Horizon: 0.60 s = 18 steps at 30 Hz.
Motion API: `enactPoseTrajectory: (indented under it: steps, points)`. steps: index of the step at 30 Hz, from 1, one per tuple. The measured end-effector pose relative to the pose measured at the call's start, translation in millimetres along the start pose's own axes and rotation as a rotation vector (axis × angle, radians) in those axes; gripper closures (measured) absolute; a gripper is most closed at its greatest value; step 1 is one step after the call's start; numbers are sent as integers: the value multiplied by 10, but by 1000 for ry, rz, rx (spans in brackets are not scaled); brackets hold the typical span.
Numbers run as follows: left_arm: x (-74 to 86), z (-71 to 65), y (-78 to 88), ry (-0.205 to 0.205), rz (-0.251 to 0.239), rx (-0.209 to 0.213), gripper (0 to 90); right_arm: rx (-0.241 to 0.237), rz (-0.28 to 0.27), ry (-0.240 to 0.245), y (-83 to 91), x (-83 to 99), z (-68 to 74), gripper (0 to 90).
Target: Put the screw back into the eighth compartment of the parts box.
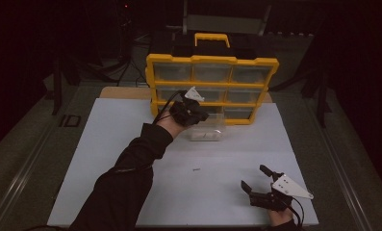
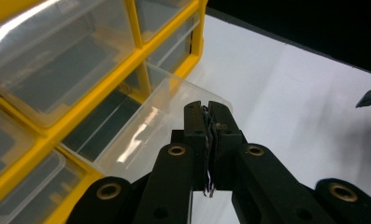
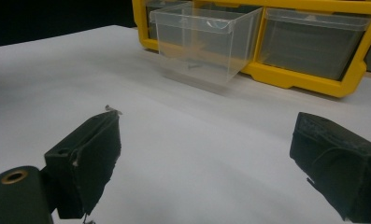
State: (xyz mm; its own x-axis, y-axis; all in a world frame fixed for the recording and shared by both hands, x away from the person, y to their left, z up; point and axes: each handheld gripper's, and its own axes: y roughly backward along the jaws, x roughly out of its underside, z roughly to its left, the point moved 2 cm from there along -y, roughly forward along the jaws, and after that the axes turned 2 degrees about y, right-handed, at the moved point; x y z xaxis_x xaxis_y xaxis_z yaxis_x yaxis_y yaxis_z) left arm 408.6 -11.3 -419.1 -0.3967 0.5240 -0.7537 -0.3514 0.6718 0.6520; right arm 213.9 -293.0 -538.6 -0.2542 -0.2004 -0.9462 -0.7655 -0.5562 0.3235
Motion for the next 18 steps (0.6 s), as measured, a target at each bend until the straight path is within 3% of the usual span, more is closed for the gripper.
enactPoseTrajectory:
  steps: [18]
  points:
    - [72, 169, -301, 98, 28, -55, 863, -8, 1, 1, -4, 4, 3, 88]
